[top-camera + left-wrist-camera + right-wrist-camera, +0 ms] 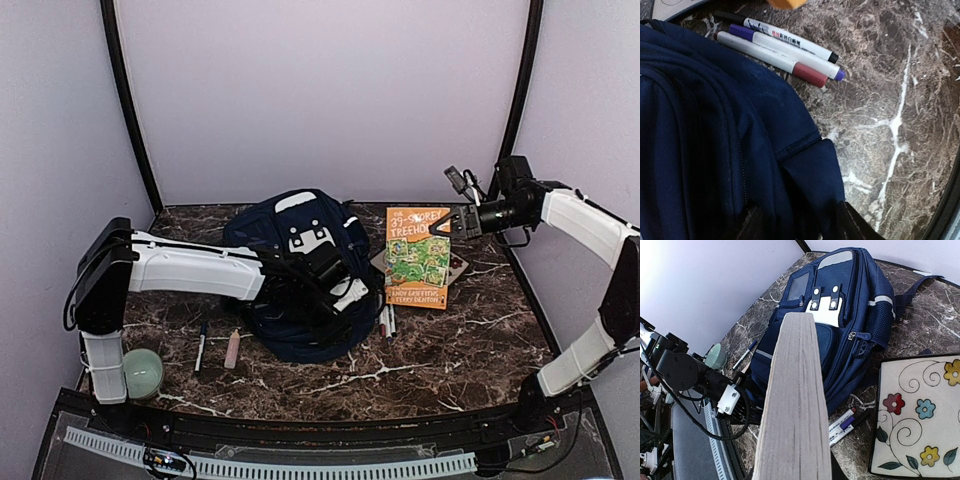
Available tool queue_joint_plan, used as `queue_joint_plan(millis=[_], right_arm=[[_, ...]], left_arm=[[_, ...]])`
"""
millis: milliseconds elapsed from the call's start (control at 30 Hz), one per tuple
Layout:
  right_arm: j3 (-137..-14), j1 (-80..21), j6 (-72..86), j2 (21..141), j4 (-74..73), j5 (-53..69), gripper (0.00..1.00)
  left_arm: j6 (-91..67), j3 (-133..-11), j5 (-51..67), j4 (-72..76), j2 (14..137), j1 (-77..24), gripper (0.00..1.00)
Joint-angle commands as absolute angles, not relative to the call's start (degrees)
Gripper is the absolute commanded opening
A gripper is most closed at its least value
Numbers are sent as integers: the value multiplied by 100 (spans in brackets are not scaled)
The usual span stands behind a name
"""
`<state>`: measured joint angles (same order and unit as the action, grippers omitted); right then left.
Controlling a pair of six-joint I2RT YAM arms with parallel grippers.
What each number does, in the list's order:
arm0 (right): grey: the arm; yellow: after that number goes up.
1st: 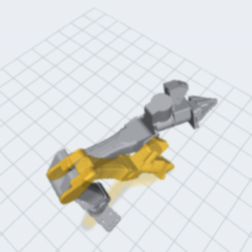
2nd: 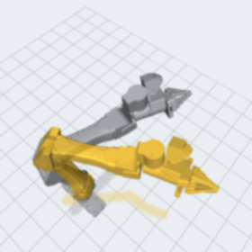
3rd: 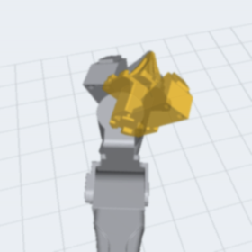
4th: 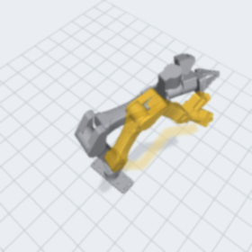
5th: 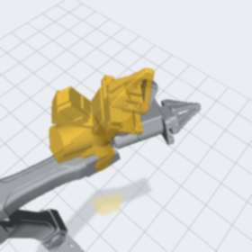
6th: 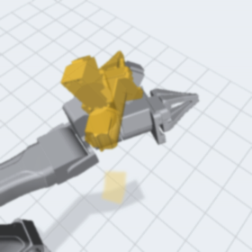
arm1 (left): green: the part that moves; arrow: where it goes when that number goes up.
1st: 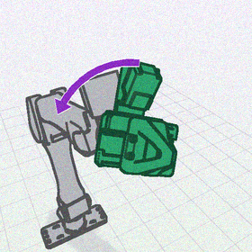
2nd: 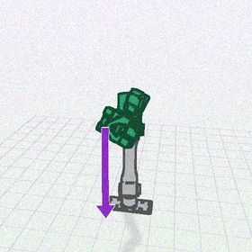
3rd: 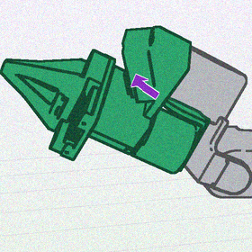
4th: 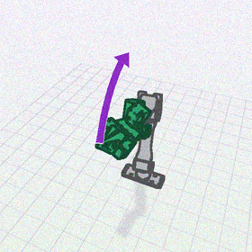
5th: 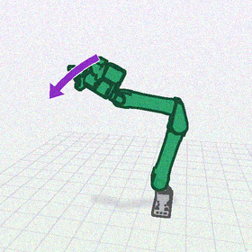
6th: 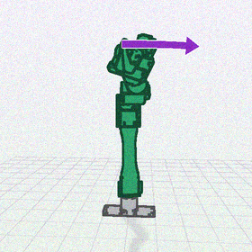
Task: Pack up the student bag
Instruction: Pick up the largest pocket of the bag from the student bag.
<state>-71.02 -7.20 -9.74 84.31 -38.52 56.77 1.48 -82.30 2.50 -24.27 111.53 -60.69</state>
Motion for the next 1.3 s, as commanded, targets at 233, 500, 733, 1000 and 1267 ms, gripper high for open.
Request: queue_joint_plan(millis=[233, 500, 733, 1000, 1267], right_arm=[[-6920, -688, -807, 8103, -3336, 5882, 0], [-6874, -695, -754, 8105, -3260, 5932, 0], [-6806, -689, -738, 8051, -3202, 5923, 0], [-6733, -689, -729, 7997, -3156, 5888, 0], [-6719, -691, -694, 8011, -3116, 5908, 0]], left_arm=[[77, -8541, -873, -2589, 11385, -6073, 40], [-146, -8643, -510, -2704, 11252, -6054, 50], [-151, -8645, -248, -2605, 11312, -5899, 48], [-202, -8890, -209, -2787, 11603, -5889, 40], [-101, -8908, -451, -2766, 11253, -5872, 51]])
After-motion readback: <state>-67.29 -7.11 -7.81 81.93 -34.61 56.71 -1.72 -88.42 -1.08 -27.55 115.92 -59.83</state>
